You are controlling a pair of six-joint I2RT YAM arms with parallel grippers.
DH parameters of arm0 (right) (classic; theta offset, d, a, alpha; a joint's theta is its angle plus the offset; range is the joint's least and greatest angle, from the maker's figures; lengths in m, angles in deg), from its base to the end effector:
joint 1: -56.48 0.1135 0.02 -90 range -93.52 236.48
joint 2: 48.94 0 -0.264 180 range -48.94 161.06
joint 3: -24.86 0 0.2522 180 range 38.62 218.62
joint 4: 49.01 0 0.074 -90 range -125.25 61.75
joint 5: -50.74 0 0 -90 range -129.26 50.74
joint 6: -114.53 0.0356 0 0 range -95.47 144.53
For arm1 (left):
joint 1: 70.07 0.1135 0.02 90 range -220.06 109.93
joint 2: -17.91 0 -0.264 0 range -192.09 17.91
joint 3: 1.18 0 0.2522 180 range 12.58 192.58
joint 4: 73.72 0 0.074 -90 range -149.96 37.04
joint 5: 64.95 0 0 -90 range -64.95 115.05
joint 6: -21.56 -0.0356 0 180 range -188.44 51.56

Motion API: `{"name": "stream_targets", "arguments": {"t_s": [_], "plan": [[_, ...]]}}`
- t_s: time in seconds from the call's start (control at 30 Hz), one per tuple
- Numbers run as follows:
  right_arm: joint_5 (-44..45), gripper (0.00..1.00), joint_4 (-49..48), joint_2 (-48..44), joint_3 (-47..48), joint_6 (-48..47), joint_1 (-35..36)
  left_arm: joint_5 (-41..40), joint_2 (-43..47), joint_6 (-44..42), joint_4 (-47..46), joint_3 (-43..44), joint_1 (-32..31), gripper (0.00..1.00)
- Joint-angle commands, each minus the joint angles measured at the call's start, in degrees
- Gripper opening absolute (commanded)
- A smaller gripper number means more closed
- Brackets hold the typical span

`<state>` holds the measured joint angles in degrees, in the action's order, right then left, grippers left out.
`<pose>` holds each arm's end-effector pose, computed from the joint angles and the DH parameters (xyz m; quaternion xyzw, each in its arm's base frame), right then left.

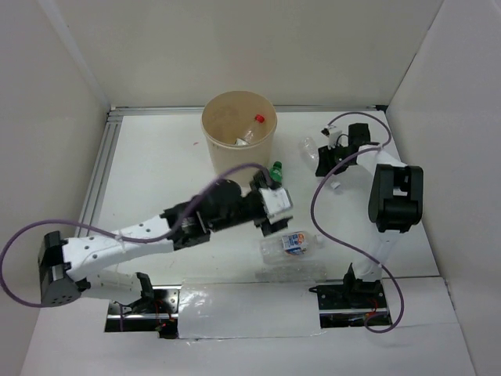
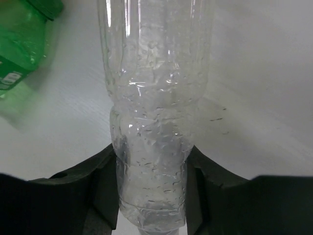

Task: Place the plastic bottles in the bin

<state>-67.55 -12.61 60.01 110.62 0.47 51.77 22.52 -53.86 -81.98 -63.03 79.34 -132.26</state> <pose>0.3909 -0.0153 0.1730 -0.2204 0.9117 0.1652 0.3049 0.1396 -0.2612 0.3989 0.4291 0.5769 -0.2718 0.6397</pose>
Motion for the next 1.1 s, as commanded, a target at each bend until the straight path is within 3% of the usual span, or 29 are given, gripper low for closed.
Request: {"name": "stream_targets", "arguments": {"t_s": [0.0, 0.17, 0.33, 0.5, 0.63, 0.67, 0.7, 0.8, 0.83, 0.93, 1.07], "plan": [[-6.7, 0.19, 3.6, -6.1, 6.3, -1.8, -2.5, 1.9, -5.0, 0.7, 4.2, -7.4, -5.6, 0.97], [-20.4, 0.19, 6.9, -13.2, 19.0, -1.8, -1.2, -1.0, -11.3, 2.4, -3.8, -11.8, -8.0, 0.98], [-28.2, 0.21, -1.3, -13.3, 26.3, 4.1, 6.1, -2.9, -17.0, 1.7, -8.1, -11.8, -8.6, 0.98], [-27.6, 0.26, -2.0, -7.0, 36.5, 5.9, 15.2, -5.2, -18.8, 2.8, -9.7, -13.4, -8.6, 0.98], [-23.8, 0.34, -3.6, -2.8, 39.2, 4.8, 22.6, -6.9, -19.9, 4.0, -10.8, -14.0, -8.6, 0.98], [-23.1, 0.37, -4.3, -1.6, 40.0, 4.8, 23.2, -6.9, -20.4, 4.0, -10.8, -14.0, -8.6, 0.98], [-22.3, 0.5, -4.3, 0.5, 40.7, 5.3, 23.3, -7.7, -21.0, 4.0, -10.8, -14.0, -8.6, 0.98], [-20.7, 0.75, -4.8, 2.4, 41.9, 5.9, 24.6, -8.5, -22.1, 4.0, -10.8, -14.0, -8.6, 0.98], [-20.1, 0.89, -4.8, 2.9, 42.5, 5.9, 24.6, -8.5, -22.1, 4.0, -10.8, -13.4, -8.6, 0.98], [-20.1, 1.0, -4.8, 1.5, 43.0, 7.3, 24.6, -8.5, -24.6, 3.4, -10.8, -12.9, -8.6, 0.98], [-21.8, 1.0, -5.3, -3.5, 41.5, 10.2, 20.9, -7.8, -28.1, 1.2, -10.8, -11.6, -8.6, 0.95]]}}
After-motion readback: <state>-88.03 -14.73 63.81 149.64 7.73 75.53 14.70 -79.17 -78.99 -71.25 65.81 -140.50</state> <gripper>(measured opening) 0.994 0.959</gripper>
